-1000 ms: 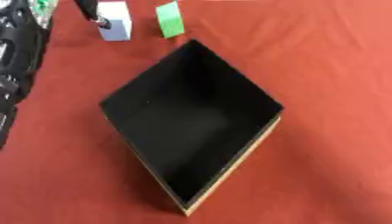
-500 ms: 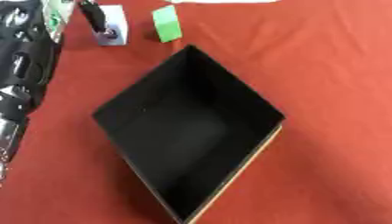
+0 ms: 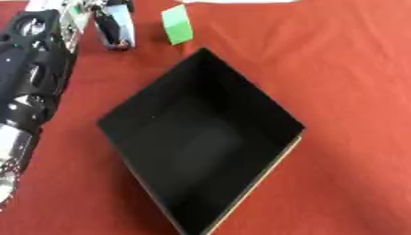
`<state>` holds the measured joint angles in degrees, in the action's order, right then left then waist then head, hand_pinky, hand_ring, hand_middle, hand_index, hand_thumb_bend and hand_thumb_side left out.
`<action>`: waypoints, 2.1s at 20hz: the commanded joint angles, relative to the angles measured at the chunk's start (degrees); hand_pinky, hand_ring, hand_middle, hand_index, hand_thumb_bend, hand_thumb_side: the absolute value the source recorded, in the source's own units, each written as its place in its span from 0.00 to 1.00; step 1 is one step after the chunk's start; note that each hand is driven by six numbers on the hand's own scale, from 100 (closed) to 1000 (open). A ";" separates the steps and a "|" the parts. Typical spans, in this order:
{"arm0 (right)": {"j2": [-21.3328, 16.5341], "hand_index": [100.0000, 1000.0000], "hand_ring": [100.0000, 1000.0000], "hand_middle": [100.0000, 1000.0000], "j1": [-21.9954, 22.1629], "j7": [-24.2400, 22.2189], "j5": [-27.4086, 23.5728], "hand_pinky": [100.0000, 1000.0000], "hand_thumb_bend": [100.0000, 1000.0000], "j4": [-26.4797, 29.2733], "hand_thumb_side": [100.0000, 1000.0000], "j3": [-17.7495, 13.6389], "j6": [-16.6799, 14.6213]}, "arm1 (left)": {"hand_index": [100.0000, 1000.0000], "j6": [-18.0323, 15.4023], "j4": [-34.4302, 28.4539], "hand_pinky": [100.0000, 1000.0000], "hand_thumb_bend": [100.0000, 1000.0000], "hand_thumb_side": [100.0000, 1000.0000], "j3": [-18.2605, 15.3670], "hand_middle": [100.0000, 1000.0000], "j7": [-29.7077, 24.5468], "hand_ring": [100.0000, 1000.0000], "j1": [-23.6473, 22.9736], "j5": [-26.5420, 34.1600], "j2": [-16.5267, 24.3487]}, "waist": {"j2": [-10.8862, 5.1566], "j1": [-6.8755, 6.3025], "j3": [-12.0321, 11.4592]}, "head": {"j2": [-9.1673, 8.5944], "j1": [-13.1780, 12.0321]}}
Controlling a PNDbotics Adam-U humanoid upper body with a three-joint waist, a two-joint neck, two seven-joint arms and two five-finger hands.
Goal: Pick up objects on the table and place them in the box.
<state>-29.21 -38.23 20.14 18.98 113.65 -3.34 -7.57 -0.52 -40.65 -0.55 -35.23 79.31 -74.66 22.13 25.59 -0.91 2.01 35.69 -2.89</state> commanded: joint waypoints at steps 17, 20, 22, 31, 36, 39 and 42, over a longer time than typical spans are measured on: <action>-0.90 0.78 0.59 0.49 2.70 0.42 1.01 0.75 0.00 0.94 0.63 -1.05 -0.05 | 0.75 -8.58 -16.30 0.42 0.28 0.00 11.95 0.60 5.04 0.50 0.00 11.14 -1.57 | -6.72 0.26 -1.59 | 4.51 3.95; -0.54 0.78 0.59 0.49 2.95 0.42 1.18 0.76 0.00 0.94 0.63 -1.04 -0.18 | 0.74 -11.34 -20.78 0.42 0.29 0.00 16.43 0.60 5.75 0.51 -1.54 13.90 -1.51 | -7.40 0.33 -1.91 | 5.25 4.54; -0.35 0.78 0.59 0.49 3.14 0.42 1.28 0.76 0.00 0.94 0.63 -1.07 -0.23 | 0.74 -13.18 -23.76 0.42 0.29 0.00 19.36 0.60 6.48 0.50 -2.55 15.73 -1.23 | -7.81 0.41 -2.11 | 5.72 4.83; 0.02 0.78 0.59 0.49 4.32 0.66 1.58 0.76 0.00 0.94 0.64 -1.35 -0.28 | 0.72 -20.95 -36.76 0.41 0.32 0.00 28.62 0.59 7.12 0.50 -8.75 23.73 3.75 | -9.13 0.17 -2.85 | 7.41 6.02; 0.06 0.78 0.59 0.49 4.99 0.91 1.65 0.76 0.00 0.94 0.64 -1.56 -0.31 | 0.70 -21.82 -43.85 0.41 0.33 0.00 33.84 0.59 7.91 0.50 -11.57 28.09 7.73 | -9.57 -0.15 -3.11 | 7.87 7.42; 0.23 0.78 0.59 0.49 5.16 1.00 1.64 0.76 0.00 0.94 0.64 -1.59 -0.38 | 0.70 -20.29 -48.09 0.42 0.33 0.00 36.28 0.59 6.93 0.51 -12.39 30.70 8.90 | -9.74 -0.08 -3.23 | 7.90 7.88; 0.35 0.78 0.59 0.49 5.26 1.03 1.64 0.76 0.00 0.94 0.64 -1.63 -0.44 | 0.70 -18.03 -52.32 0.42 0.32 0.00 38.10 0.59 4.57 0.51 -13.49 33.30 9.89 | -9.89 -0.03 -3.30 | 7.90 7.93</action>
<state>-27.99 -32.42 20.95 20.21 113.65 -4.29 -7.96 -19.41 -90.65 37.31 -29.98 64.98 -42.55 30.30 17.18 -1.08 -1.24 43.28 4.86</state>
